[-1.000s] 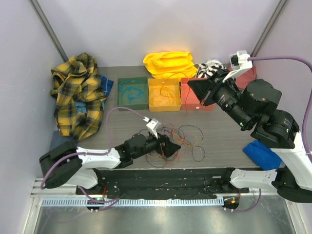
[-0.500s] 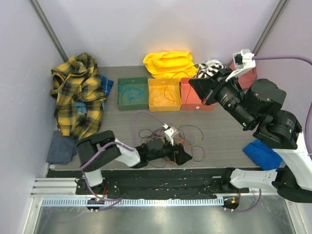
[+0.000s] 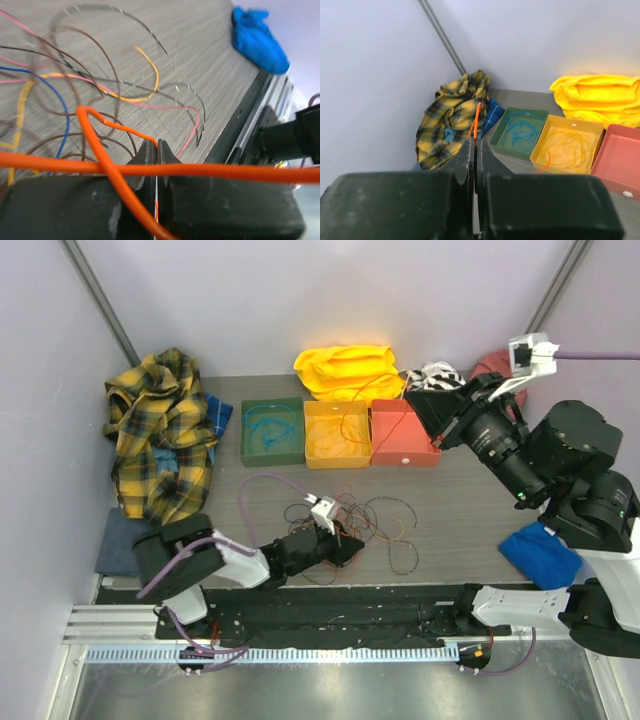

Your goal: Untangle the cables

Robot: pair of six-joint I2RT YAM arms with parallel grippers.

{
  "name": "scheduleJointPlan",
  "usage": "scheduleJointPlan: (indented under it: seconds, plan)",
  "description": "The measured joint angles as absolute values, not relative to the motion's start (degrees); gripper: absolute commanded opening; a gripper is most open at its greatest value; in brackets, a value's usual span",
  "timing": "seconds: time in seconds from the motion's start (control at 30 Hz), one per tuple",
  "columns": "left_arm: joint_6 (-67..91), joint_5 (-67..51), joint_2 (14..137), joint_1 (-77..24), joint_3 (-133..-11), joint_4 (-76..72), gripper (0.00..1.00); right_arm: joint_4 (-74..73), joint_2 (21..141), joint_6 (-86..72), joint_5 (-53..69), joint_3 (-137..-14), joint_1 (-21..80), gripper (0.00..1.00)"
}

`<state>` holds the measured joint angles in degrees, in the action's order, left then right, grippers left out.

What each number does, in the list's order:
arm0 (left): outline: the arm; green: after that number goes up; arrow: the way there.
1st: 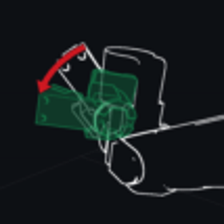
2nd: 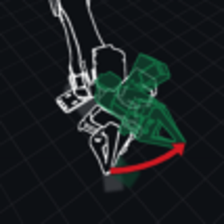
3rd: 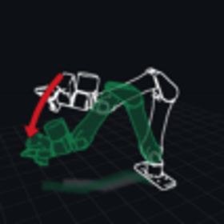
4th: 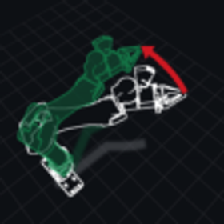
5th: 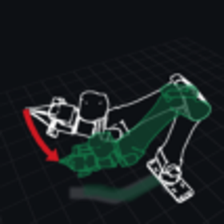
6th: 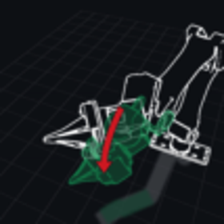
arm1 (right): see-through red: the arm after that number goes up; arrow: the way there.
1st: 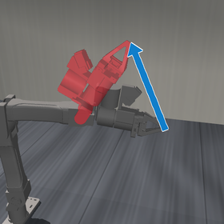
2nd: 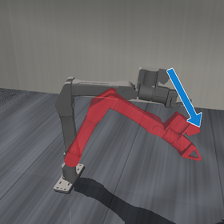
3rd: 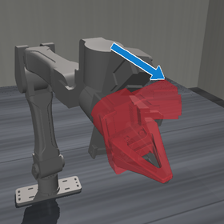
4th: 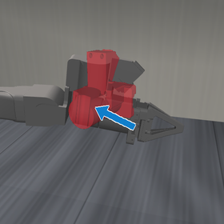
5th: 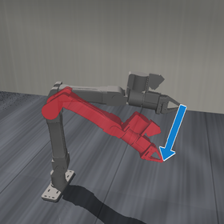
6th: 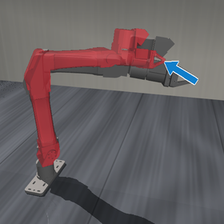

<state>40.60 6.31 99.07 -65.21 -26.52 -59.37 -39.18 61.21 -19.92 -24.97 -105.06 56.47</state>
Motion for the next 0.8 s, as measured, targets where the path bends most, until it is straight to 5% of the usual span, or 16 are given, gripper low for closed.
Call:
scheduleJointPlan:
  seconds: [0.27,0.57,0.8]
  plan:
    - [43.8,16.4,79.7,-65.1,-23.2,-37.4,0.0,-38.2,62.3,-15.1,-30.0,-114.0,56.5,0.01]
    - [48.6,21.9,81.7,-64.9,-26.5,-13.8,0.0,-33.1,62.3,-9.2,-35.4,-117.5,56.5,0.01]
    - [48.9,22.5,81.9,-64.9,-31.0,-5.1,0.0,-31.1,61.8,-8.1,-38.0,-109.2,56.5,0.01]
